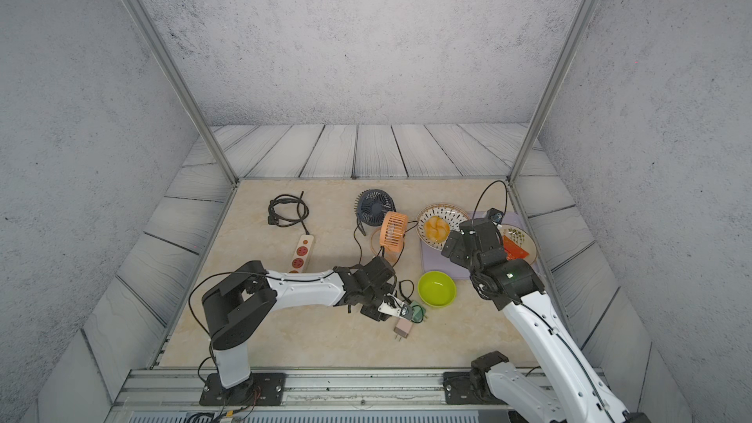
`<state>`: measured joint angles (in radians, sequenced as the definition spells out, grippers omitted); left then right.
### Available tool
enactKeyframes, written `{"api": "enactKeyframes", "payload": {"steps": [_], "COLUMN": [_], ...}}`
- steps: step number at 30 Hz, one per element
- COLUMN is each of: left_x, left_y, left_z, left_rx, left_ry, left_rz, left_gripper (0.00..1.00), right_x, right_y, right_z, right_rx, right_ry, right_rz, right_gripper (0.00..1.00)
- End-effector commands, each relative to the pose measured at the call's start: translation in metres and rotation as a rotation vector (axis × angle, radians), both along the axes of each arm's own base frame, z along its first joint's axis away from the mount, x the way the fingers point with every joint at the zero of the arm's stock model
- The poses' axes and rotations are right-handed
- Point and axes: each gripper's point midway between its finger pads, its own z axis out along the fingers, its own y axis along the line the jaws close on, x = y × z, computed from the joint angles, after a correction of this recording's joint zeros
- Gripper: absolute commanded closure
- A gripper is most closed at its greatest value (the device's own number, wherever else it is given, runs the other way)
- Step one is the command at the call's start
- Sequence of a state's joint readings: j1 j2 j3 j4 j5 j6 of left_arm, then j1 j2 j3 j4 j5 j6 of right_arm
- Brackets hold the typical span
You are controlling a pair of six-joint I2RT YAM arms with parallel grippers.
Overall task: Plug the desk fan into the power strip
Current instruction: Pick up the plug from the center of the board.
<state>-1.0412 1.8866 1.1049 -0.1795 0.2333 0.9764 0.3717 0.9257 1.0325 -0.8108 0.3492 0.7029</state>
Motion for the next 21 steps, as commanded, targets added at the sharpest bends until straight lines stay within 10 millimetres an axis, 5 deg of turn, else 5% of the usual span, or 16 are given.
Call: {"api": "enactKeyframes", "payload": {"steps": [1,12,21], "left_x": [0.005,-0.028,-0.065], "left_y": [0.003,0.000,0.001], "left_z": [-0.009,0.022,0.025], "left_rx": [0.040,0.006,0.052], "left_ry": [-0.010,0.066,0.140], "left_rz": [0.029,-0.074,-0.141], "left_gripper": [0.56,0.49,0.35], "right_x": [-0.008,-0.012,-0.016], "right_y": [-0.005,-0.007,-0.011], "right_z": [-0.002,-0.010,-0.015], "right_rx": [-0.008,0.000,-0.004], "right_ry": [0.011,0.023,0.023], "right_rz": [-0.001,-0.006,-0.014], "right_gripper": [0.01,0.01,0.01]}}
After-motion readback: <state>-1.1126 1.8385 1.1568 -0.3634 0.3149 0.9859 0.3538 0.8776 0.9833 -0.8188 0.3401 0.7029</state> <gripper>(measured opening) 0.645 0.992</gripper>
